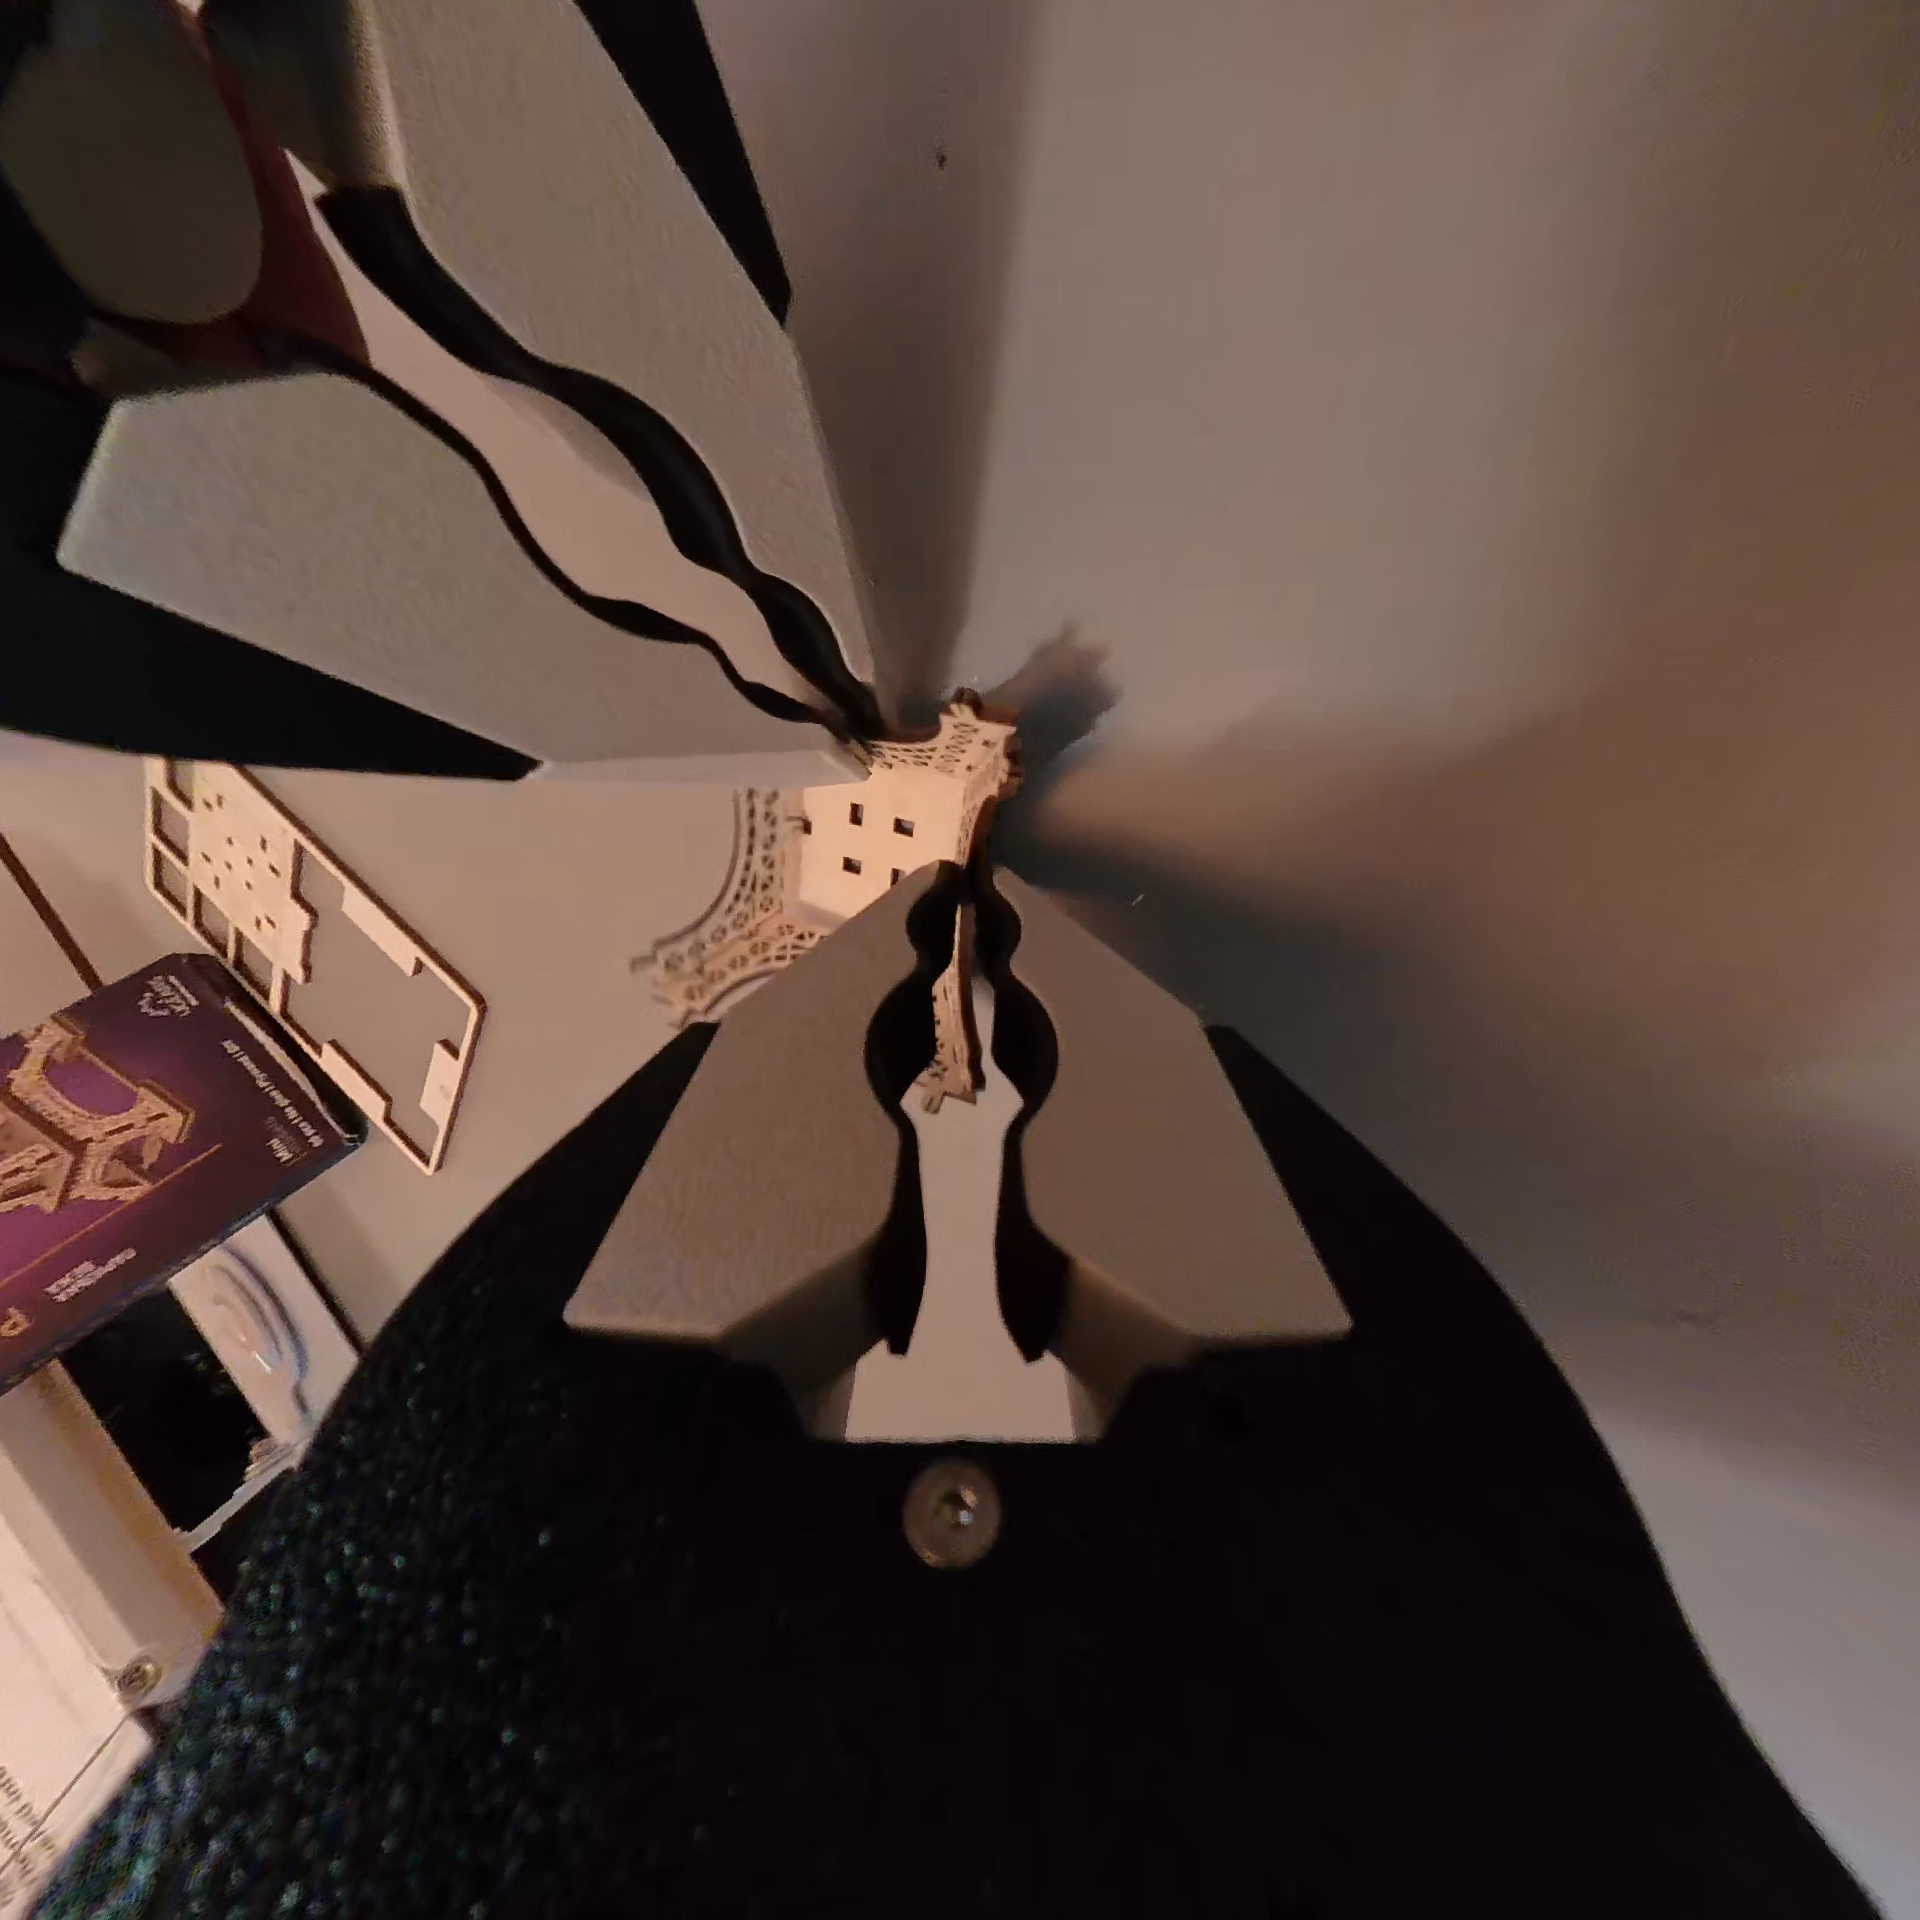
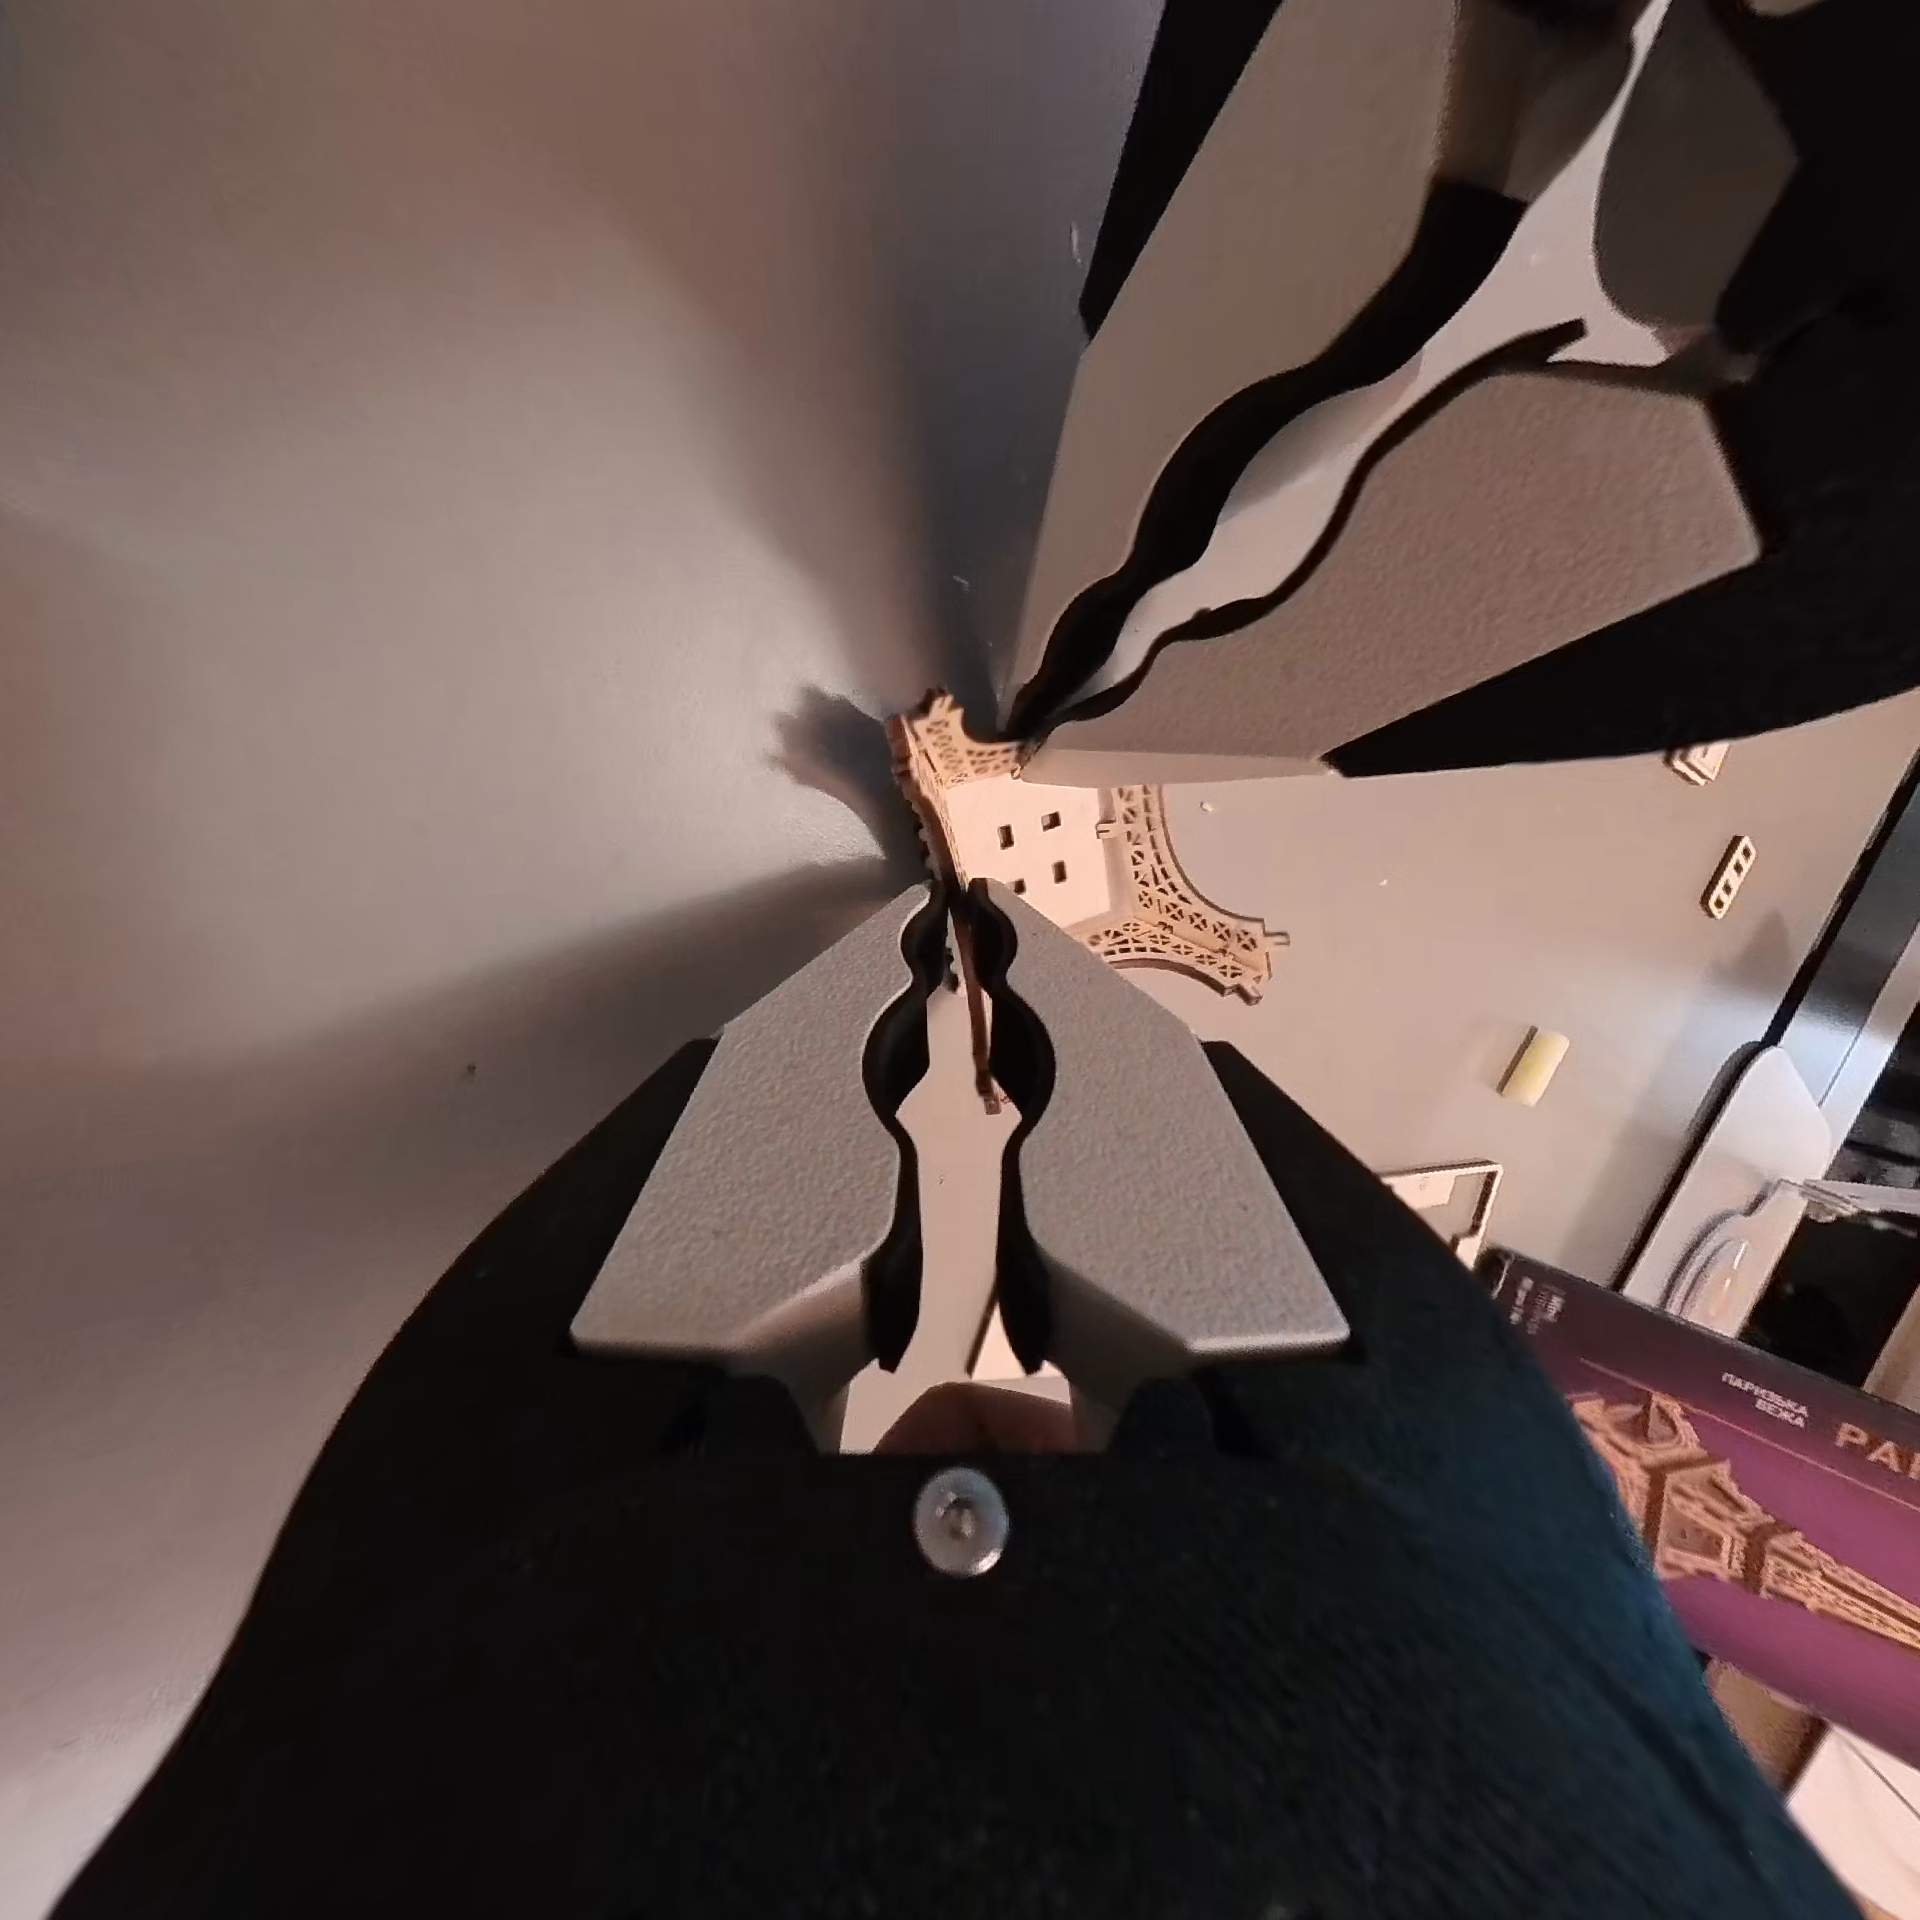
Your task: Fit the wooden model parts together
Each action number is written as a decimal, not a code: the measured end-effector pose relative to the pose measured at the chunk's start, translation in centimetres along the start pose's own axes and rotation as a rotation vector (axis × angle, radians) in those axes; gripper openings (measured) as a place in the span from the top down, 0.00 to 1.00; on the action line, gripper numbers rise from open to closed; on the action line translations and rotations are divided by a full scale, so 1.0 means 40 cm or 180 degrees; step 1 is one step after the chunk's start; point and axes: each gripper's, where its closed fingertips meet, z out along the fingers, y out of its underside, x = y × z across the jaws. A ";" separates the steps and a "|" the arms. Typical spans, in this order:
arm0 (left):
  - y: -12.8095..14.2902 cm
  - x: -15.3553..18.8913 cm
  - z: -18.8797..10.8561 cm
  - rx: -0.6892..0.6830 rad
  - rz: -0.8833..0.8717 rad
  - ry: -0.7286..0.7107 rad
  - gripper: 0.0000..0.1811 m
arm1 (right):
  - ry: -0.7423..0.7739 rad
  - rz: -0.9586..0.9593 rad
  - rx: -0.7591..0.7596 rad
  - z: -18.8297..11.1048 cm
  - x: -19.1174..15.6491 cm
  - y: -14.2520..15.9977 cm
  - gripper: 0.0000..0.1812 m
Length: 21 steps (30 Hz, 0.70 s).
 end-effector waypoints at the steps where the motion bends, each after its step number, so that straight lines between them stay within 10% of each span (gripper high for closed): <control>1: 0.000 0.000 0.000 0.0013 -0.0020 0.0030 0.99 | 0.0021 -0.0005 0.0041 0.000 0.001 -0.001 0.99; 21: -0.017 -0.038 -0.073 0.0559 -0.1043 -0.0150 0.99 | 0.0090 0.0092 0.0183 0.004 0.011 -0.007 0.99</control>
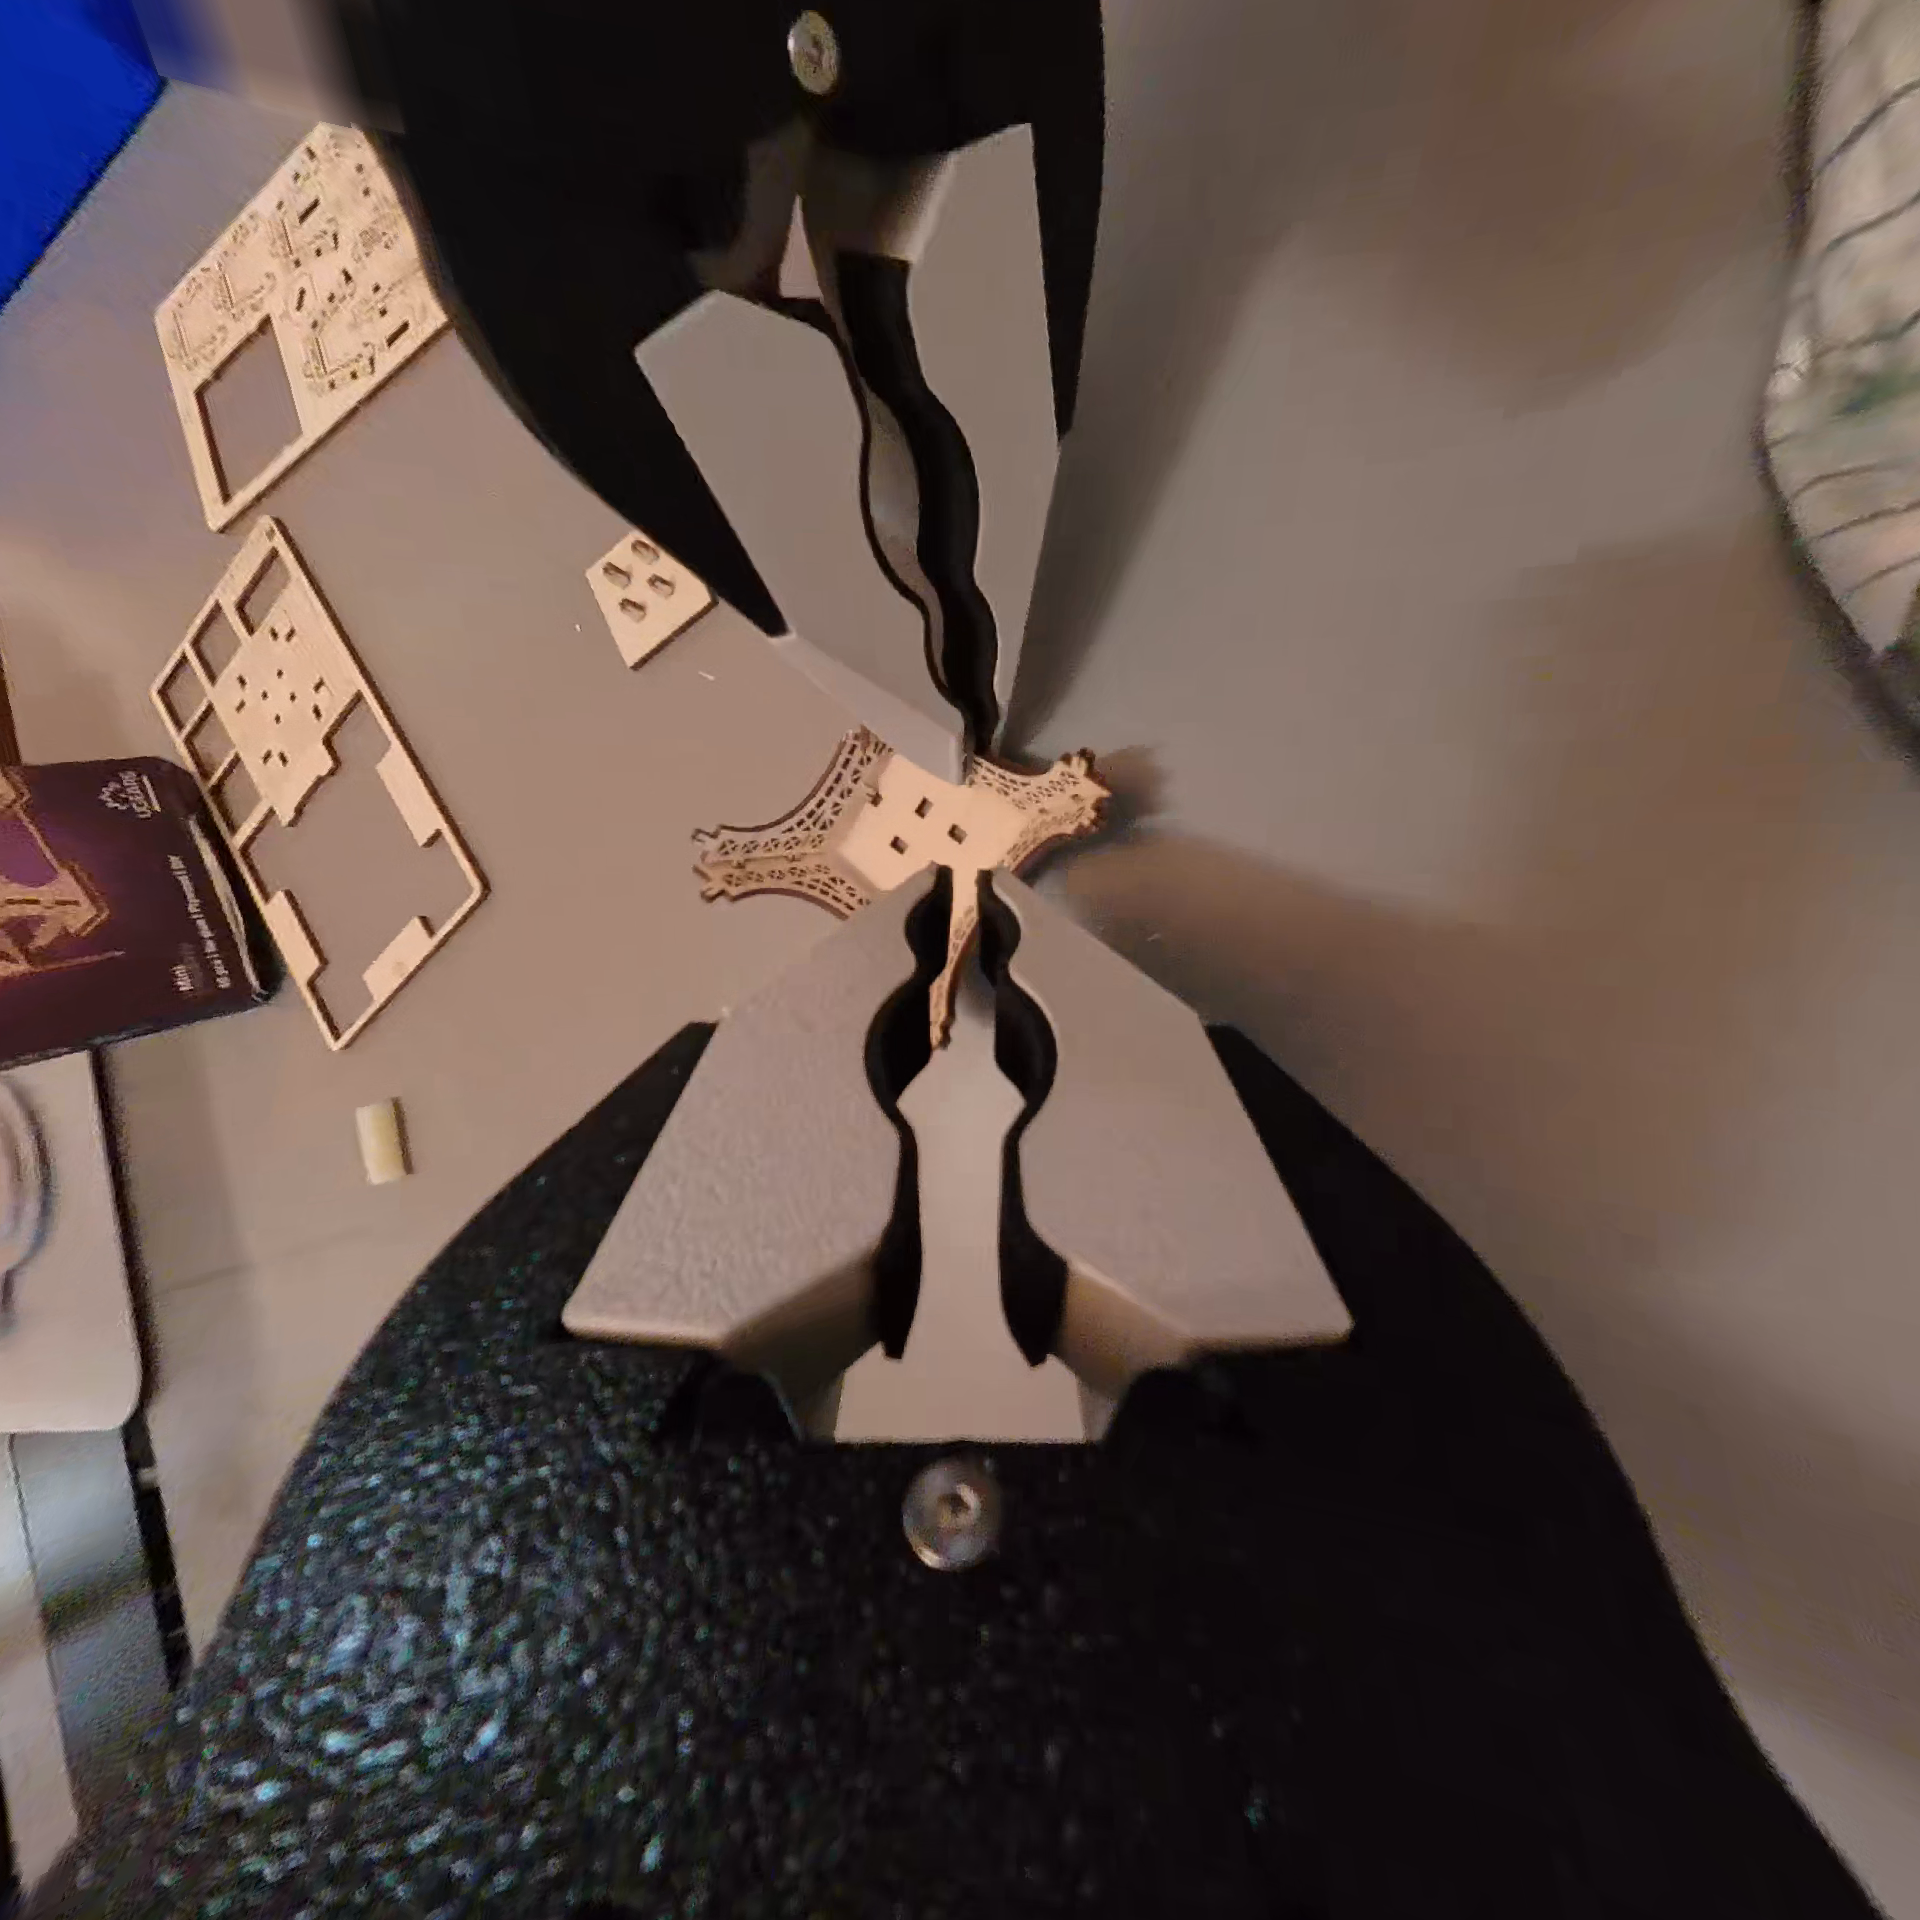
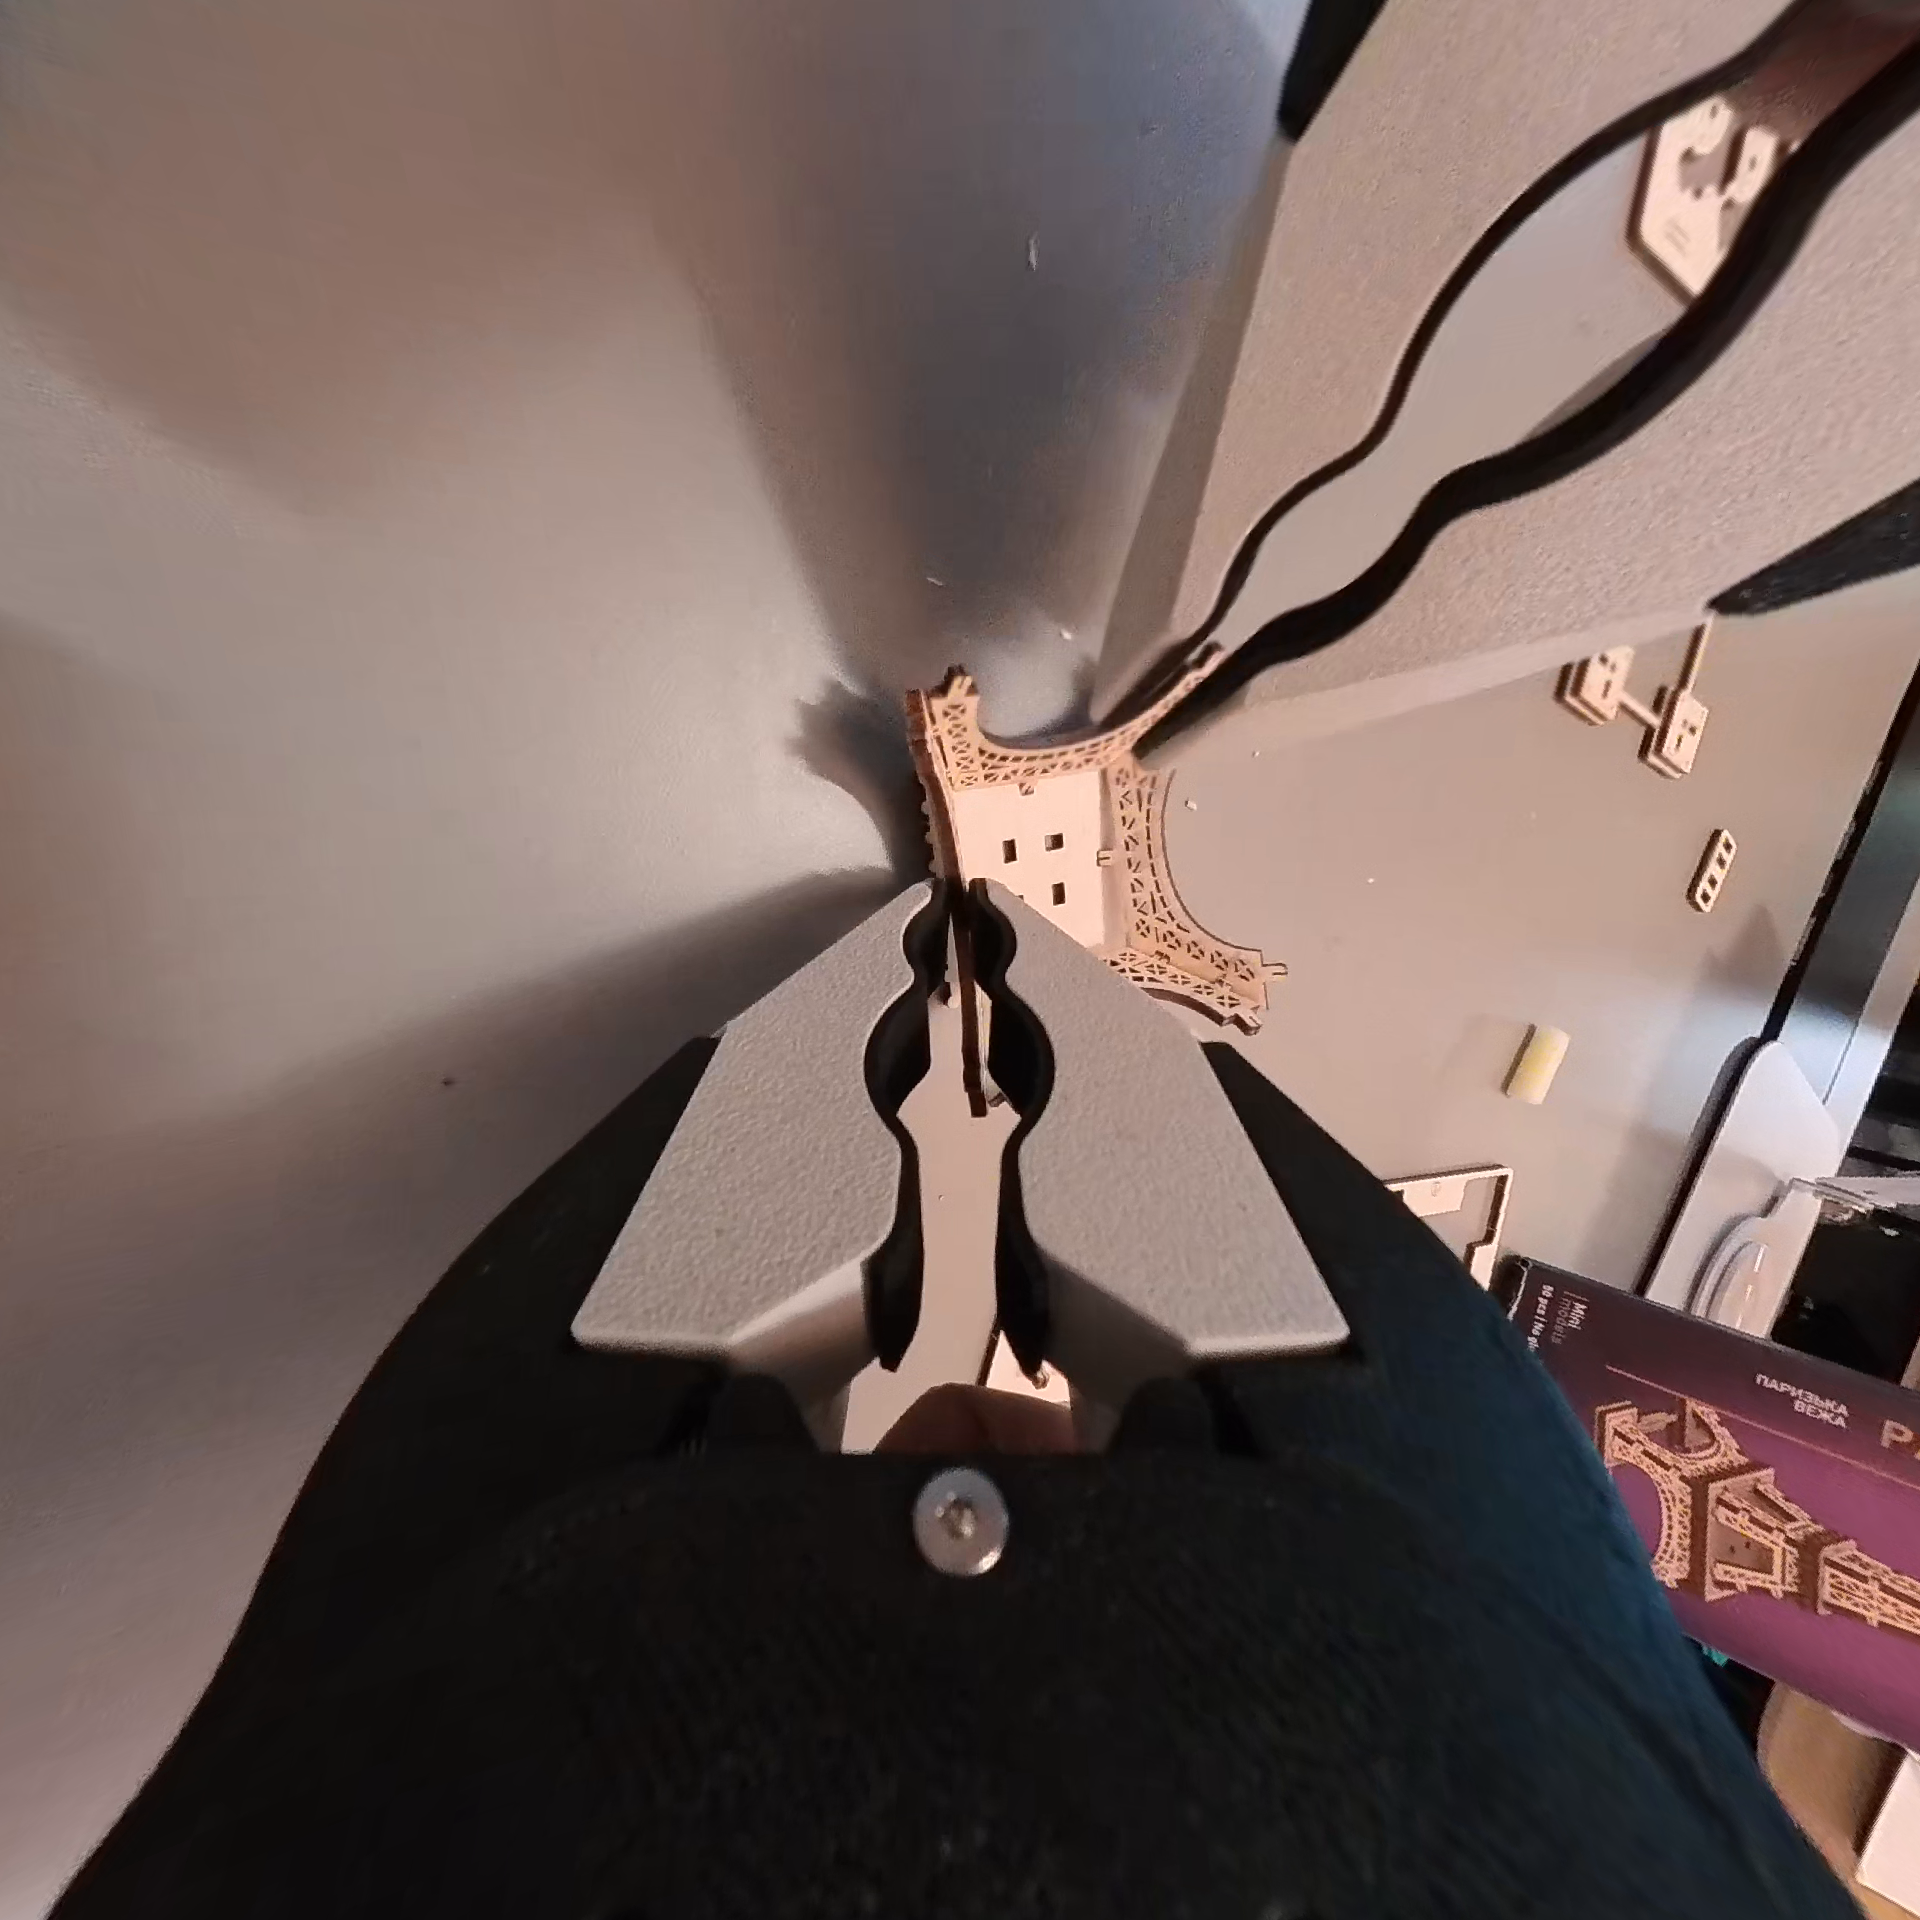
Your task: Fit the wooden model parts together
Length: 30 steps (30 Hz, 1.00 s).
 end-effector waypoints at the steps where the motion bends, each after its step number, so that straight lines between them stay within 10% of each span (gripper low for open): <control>1: 0.004 0.003 0.000 -0.0032 0.0045 0.0017 0.99 | -0.0009 0.0003 0.0010 0.000 0.000 0.000 0.99; 30: 0.041 0.022 0.058 -0.0171 0.0591 -0.0316 0.98 | 0.0222 -0.0040 0.0038 -0.001 0.009 0.000 0.96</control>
